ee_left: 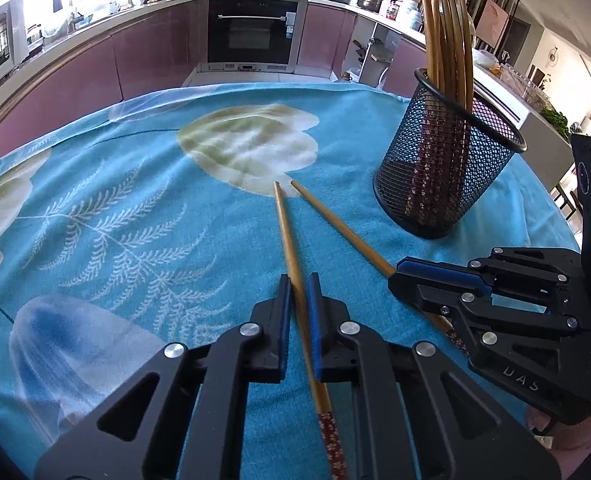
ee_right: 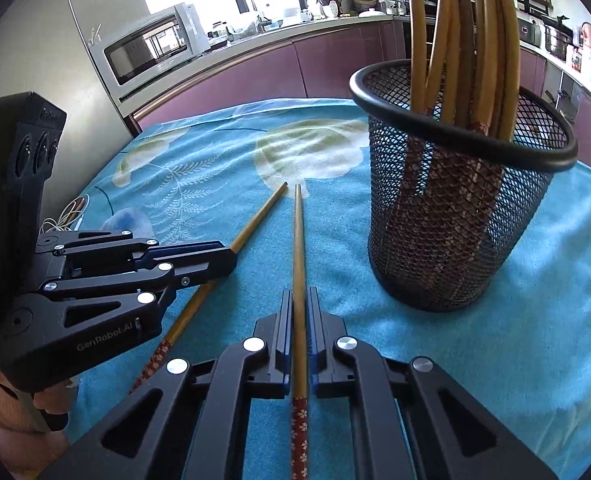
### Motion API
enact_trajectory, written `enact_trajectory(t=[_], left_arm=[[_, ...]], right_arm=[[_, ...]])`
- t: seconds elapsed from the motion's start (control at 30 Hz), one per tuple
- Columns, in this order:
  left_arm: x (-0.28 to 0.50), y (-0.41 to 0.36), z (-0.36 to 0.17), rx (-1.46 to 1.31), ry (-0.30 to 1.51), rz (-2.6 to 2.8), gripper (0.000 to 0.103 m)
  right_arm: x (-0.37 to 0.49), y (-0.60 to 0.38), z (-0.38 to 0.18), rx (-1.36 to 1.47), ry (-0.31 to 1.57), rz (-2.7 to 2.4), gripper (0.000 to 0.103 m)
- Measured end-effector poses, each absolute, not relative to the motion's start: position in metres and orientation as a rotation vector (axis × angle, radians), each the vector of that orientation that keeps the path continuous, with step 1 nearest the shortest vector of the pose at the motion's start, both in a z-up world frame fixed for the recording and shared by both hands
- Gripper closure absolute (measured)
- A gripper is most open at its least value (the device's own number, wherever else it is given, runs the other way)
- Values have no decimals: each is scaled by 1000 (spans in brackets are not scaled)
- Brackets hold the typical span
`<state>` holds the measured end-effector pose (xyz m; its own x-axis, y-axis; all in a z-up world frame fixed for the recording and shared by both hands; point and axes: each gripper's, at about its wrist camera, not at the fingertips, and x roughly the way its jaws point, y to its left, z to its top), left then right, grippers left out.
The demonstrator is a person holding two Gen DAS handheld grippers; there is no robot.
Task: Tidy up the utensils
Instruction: 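Lower the right gripper onto one chopstick and close on it, then lift the chopstick upright with the right gripper over the mesh cup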
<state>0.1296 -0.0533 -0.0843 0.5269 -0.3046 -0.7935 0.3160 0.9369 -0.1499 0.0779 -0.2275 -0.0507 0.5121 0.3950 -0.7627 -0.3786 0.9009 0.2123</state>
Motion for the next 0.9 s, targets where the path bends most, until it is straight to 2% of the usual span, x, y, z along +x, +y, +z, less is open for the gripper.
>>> enact_trajectory(t=[0.73, 0.9], left_arm=[[126, -58, -86, 55, 946, -359, 92], [125, -58, -86, 44, 946, -351, 95]], right_arm=[[72, -225, -52, -20, 925, 459, 97], [72, -225, -52, -25, 919, 457, 97]])
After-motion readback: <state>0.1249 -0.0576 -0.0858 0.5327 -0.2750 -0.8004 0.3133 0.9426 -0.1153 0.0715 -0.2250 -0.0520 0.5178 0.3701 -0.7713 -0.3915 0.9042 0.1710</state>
